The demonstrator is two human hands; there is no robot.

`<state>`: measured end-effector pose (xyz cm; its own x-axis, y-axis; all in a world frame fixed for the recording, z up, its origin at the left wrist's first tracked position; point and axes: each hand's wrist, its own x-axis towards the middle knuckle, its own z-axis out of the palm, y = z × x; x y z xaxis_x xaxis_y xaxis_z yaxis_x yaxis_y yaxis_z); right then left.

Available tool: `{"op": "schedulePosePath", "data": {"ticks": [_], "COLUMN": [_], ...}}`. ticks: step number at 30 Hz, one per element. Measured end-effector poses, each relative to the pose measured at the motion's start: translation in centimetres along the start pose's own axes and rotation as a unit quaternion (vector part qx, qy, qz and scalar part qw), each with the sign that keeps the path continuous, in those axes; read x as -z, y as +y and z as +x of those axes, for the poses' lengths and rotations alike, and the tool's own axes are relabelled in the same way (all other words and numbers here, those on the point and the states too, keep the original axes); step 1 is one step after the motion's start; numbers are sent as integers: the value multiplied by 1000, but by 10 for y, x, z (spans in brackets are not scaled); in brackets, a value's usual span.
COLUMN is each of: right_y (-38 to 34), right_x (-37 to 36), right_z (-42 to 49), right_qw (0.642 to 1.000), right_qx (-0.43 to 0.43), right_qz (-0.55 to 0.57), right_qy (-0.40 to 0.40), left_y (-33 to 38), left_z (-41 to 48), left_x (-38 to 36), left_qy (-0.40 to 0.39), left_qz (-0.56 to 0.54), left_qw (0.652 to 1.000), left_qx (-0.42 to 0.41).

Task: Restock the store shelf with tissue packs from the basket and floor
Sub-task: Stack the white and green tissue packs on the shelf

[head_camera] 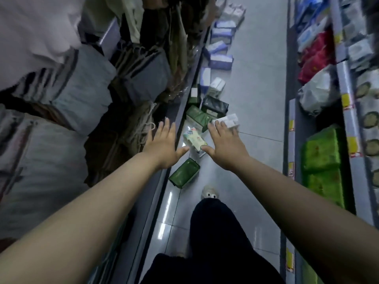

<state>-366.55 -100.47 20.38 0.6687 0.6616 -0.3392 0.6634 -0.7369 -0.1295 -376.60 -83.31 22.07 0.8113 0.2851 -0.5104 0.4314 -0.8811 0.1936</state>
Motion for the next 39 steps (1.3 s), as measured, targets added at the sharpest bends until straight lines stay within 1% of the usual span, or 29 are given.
{"op": "schedulePosePath", "data": {"ticks": [4,10,18,21,23,27,29,31,32,33,34,35,36,37,38,39], "right_y": [19,47,60,64,65,64,62,61,61,62,63,64,65,66,67,69], "right_x": [-33,-112,-276,-342,-385,-475,-509,-536,-546,-556,-566,-575,-582,-587,-589,-587], "right_z": [85,178,256,272,280,293,305,321,331,341,350,357,362,364,364,362], "right_qw": [998,988,974,967,960,948,939,929,922,912,898,880,861,844,831,820], "right_qx": [47,63,43,19,-1,-50,-78,-122,-151,-180,-209,-236,-261,-283,-303,-322], "right_qz": [16,21,12,36,66,137,191,241,261,281,303,329,355,376,395,412], "right_qy": [-44,-138,-223,-253,-272,-284,-274,-251,-242,-237,-239,-247,-255,-256,-249,-235], "left_y": [-9,-29,-85,-101,-108,-114,-120,-130,-135,-139,-144,-148,-150,-152,-152,-151], "left_z": [74,168,251,271,285,311,324,339,345,352,358,364,367,370,370,369], "left_x": [-21,-79,-240,-309,-354,-434,-468,-499,-512,-523,-533,-542,-546,-550,-552,-553], "left_qy": [-45,-107,-188,-219,-234,-253,-239,-204,-185,-168,-153,-139,-126,-112,-101,-90], "left_qz": [-42,-107,-217,-280,-338,-439,-489,-533,-552,-577,-616,-661,-701,-725,-740,-748], "left_qw": [996,981,935,904,868,780,737,689,660,624,575,524,480,454,438,430], "left_qx": [60,120,209,239,279,368,401,447,475,499,516,518,513,506,501,497]}}
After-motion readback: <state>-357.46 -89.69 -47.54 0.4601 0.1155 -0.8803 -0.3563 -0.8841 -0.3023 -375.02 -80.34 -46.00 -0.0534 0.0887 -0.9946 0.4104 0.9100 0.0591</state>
